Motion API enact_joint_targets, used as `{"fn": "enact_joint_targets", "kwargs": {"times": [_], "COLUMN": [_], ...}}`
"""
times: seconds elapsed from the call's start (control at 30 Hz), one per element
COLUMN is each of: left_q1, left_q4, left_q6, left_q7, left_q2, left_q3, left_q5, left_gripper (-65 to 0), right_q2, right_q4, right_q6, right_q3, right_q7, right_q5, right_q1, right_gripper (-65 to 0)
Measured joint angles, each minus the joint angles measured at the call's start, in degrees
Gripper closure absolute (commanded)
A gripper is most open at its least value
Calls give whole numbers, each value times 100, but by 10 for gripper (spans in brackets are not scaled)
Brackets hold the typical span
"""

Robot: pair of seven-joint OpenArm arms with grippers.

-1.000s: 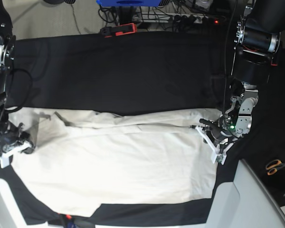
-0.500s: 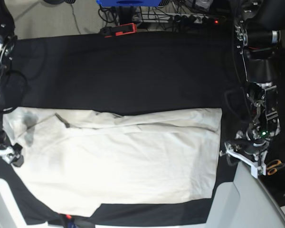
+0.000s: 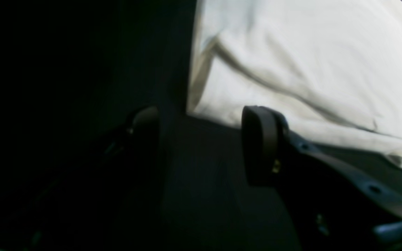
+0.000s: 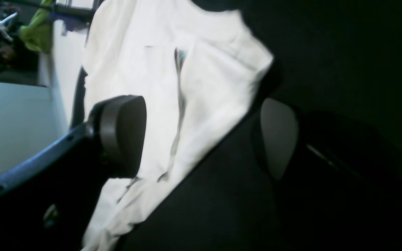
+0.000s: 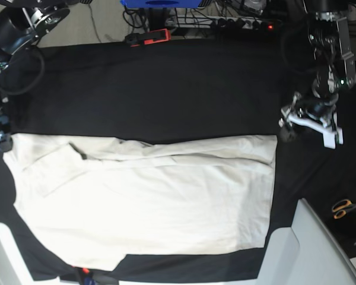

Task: Fold the T-shirt properly
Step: 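Open both grippers, release the folded edge, and raise them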

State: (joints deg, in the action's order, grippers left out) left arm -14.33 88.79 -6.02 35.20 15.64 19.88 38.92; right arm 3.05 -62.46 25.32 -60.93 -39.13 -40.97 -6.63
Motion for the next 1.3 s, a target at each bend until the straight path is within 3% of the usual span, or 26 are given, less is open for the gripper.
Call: {"fn": "enact_joint_targets", "kwargs": {"times": [0.13, 0.17, 0.3, 0.5, 0.7, 1.13, 1.2, 1.3], "left_q1": [-190, -186, -219, -232, -205, -81, -94, -74], "left_q4": [20, 20, 20, -68, -468, -481, -481, -481], "left_q6": [-37, -37, -39, -42, -22, -26, -22, -22], "left_q7": [15, 15, 15, 9, 20, -4, 0, -9], "left_q2": [-162, -221, -398, -433, -455, -595, -595, -612], "left_q3": [-15, -17, -11, -20, -17, -13, -9, -9], "left_q5": [151, 153, 168, 192, 184, 190, 188, 188], "left_gripper": [-364, -364, -364, -364, -364, -364, -364, -374], "right_q2": [195, 286, 798, 1375, 1405, 1298, 1300, 1309], "right_q4": [1021, 1290, 2490, 3665, 3777, 3773, 3773, 3773], "right_q6": [-15, 122, 168, 284, 162, 153, 144, 61], "right_q3": [0, 0, 7, 17, 17, 15, 17, 17], "right_q7": [79, 299, 909, 1139, 1211, 1257, 1237, 1196], "right_q5": [20, -160, -216, -232, -116, 374, 433, 525], "right_q1": [-83, -103, -542, -955, -938, -1095, -1113, -1158], "right_gripper": [-488, -488, -488, -482, -257, -249, -188, -17]}}
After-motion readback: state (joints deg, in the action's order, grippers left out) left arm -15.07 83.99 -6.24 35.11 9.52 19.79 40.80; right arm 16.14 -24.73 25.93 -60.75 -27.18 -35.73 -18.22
